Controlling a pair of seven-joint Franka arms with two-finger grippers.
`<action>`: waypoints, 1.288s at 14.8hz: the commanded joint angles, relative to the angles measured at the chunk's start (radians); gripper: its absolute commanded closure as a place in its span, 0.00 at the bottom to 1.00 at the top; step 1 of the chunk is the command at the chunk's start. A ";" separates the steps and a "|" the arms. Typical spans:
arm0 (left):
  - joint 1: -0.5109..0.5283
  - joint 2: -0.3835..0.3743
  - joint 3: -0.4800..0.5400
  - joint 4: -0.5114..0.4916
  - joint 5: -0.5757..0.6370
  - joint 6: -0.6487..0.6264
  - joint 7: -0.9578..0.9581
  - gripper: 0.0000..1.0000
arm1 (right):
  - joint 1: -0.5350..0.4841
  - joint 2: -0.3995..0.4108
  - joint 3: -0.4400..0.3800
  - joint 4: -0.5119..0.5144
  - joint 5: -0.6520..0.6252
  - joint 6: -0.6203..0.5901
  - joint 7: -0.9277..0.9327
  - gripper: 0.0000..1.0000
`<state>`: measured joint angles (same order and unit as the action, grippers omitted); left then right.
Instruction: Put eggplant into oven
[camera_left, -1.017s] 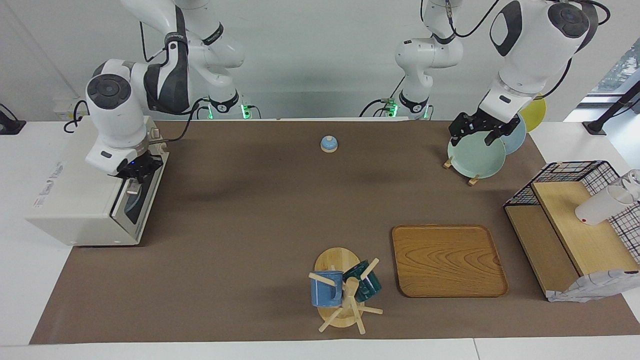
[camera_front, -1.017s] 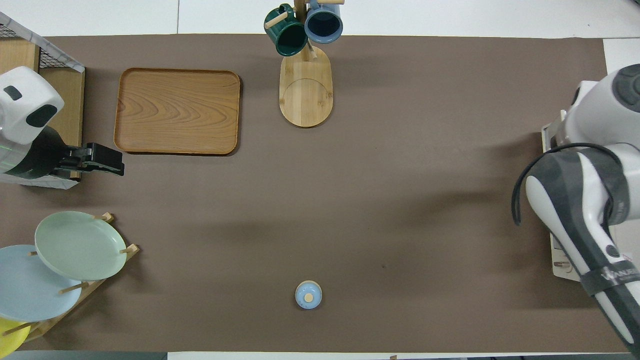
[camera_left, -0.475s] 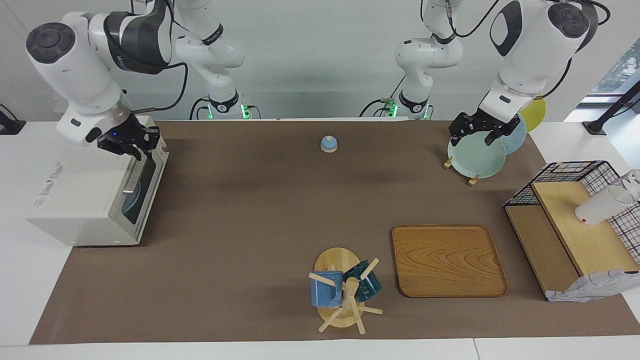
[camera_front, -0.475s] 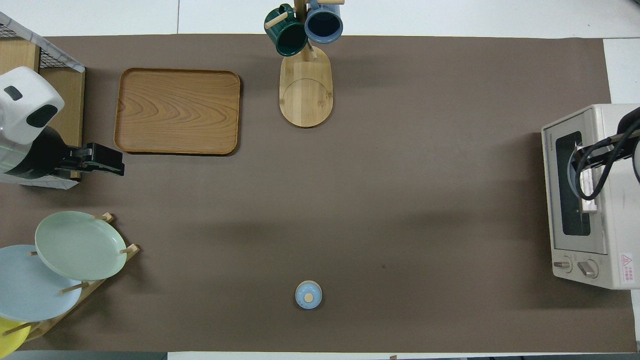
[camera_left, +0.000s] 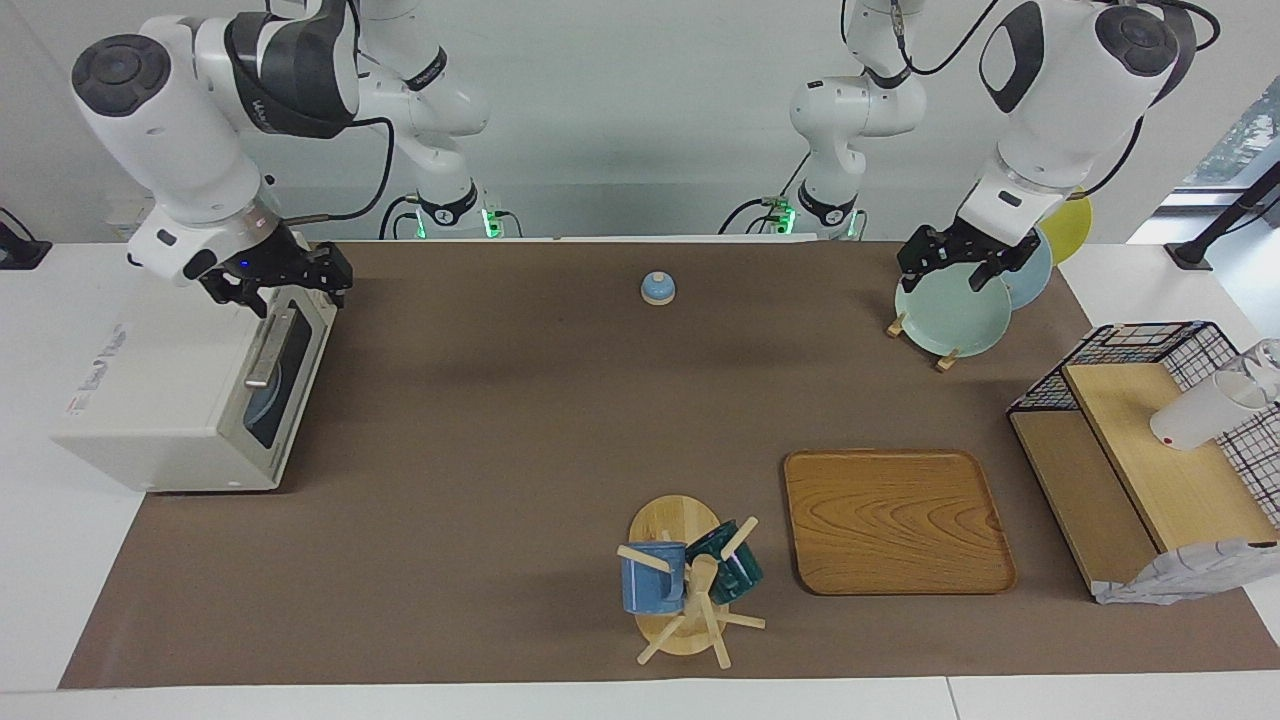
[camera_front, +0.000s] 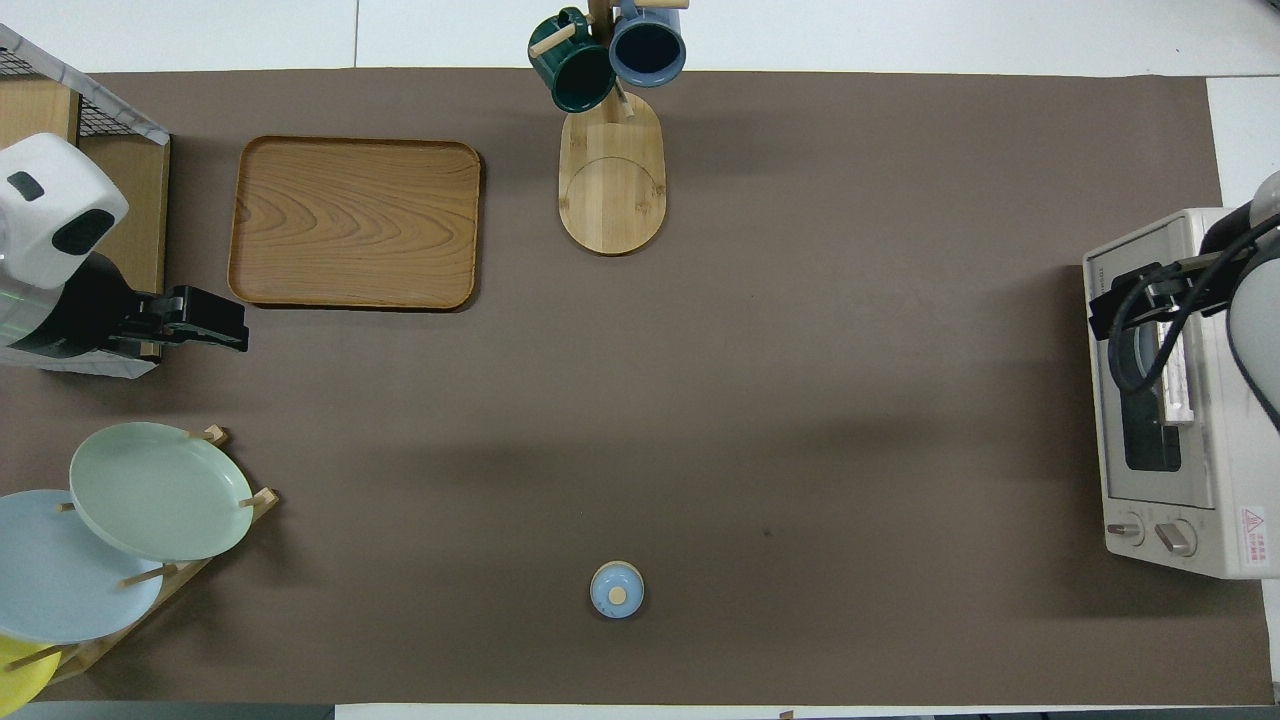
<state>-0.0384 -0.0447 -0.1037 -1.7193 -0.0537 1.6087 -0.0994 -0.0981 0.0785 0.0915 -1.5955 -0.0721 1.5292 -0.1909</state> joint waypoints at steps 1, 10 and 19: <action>0.003 -0.009 -0.002 0.004 0.017 -0.012 0.001 0.00 | 0.055 -0.029 -0.050 -0.008 0.023 -0.020 0.019 0.00; 0.003 -0.009 -0.002 0.004 0.017 -0.012 0.001 0.00 | 0.126 -0.080 -0.130 -0.054 0.023 -0.012 0.044 0.00; 0.003 -0.009 -0.001 0.004 0.017 -0.012 0.001 0.00 | 0.121 -0.056 -0.141 0.002 0.031 -0.012 0.054 0.00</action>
<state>-0.0383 -0.0447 -0.1037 -1.7193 -0.0537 1.6087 -0.0994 0.0221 0.0177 -0.0447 -1.6133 -0.0708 1.5177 -0.1547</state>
